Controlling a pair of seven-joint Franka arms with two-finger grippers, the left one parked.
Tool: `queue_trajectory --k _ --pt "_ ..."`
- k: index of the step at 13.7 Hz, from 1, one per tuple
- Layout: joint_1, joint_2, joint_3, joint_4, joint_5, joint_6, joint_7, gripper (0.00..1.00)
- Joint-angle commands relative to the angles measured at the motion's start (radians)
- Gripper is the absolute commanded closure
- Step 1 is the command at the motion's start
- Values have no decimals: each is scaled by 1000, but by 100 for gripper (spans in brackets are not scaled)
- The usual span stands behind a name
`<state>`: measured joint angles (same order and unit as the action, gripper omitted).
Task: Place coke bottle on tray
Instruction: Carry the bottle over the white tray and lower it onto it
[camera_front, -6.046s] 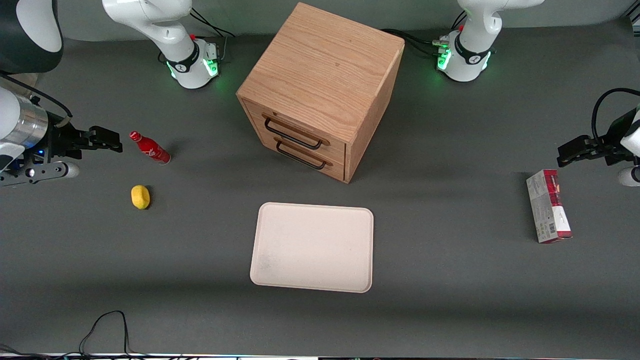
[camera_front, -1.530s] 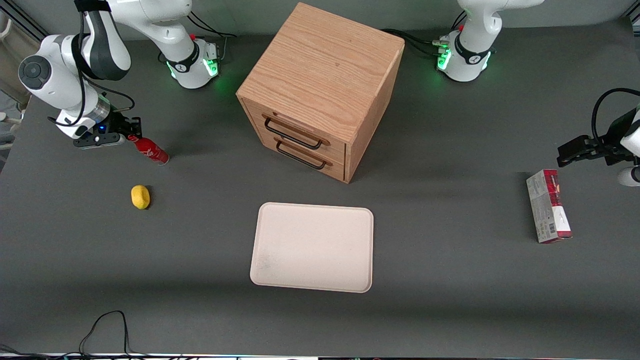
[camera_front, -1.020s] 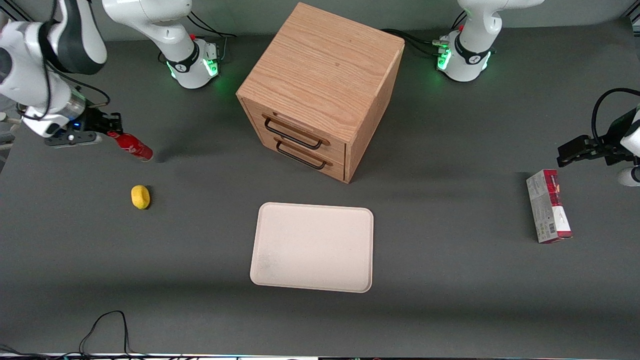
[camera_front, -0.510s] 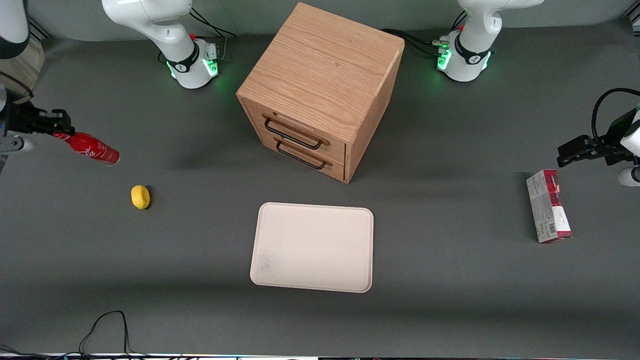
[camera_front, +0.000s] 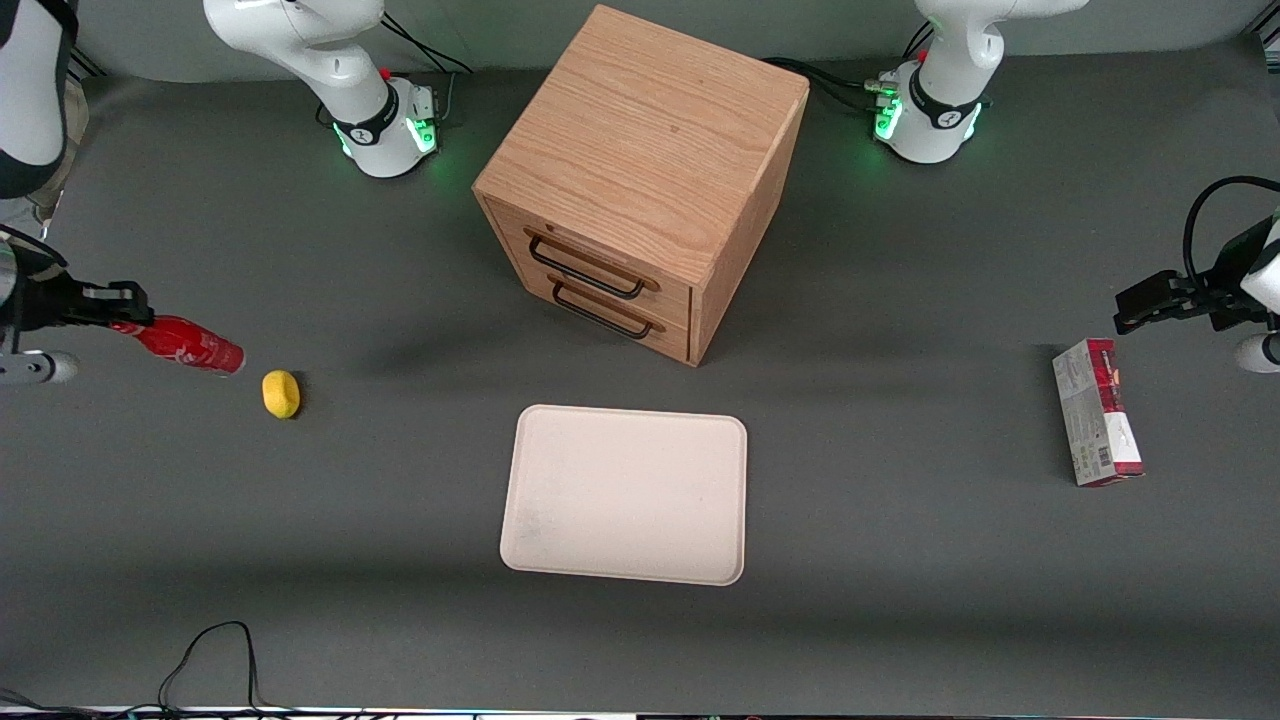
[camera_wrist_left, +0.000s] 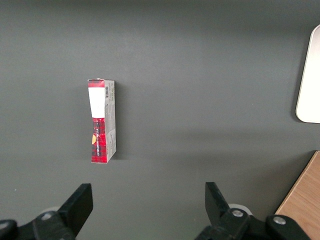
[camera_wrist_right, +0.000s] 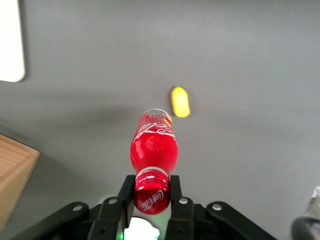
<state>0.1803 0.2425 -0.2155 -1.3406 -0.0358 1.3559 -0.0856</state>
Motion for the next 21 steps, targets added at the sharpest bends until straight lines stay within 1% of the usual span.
queue_trajectory --k 1,4,5,7,9,11,13,18,19,21 --pt "13 196 56 217 66 -52 183 100" --pt "11 387 184 432 67 -41 430 100" --pt "11 434 226 474 67 -17 502 100" --pt "13 472 289 482 67 114 642 100" --pt "19 524 337 491 65 205 751 100" --pt "57 549 335 491 57 273 852 100" --pt "83 570 334 492 51 333 904 100" --pt "129 607 328 492 50 391 961 100" --pt "143 627 323 492 39 425 972 100" --pt "154 664 324 492 -4 471 1001 100"
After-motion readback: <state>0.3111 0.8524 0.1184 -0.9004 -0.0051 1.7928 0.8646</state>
